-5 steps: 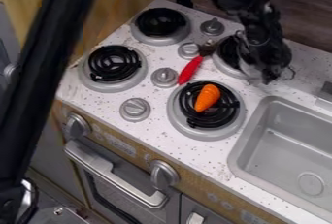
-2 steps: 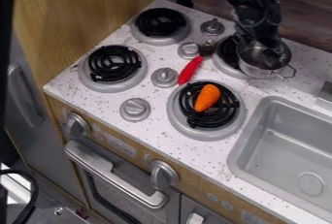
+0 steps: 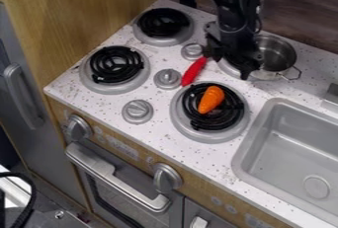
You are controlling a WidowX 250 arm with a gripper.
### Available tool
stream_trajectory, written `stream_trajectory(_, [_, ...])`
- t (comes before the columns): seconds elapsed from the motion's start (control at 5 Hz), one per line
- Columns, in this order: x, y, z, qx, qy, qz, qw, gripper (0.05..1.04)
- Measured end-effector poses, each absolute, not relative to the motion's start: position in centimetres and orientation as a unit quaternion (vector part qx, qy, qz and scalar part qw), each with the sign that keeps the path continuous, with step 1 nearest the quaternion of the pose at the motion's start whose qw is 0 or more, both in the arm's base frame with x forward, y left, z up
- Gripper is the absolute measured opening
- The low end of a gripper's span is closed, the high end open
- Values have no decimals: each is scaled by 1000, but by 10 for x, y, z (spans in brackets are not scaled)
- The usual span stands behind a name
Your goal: Move the silver pot from the bottom burner to the top right
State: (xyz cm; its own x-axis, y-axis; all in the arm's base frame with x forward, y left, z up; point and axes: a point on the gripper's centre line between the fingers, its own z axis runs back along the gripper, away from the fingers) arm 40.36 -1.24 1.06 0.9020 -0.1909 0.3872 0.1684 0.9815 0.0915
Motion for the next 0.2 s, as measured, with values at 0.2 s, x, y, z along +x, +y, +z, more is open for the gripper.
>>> stream_trajectory(0.2, [407, -12, 12, 15, -179, -60, 982, 997])
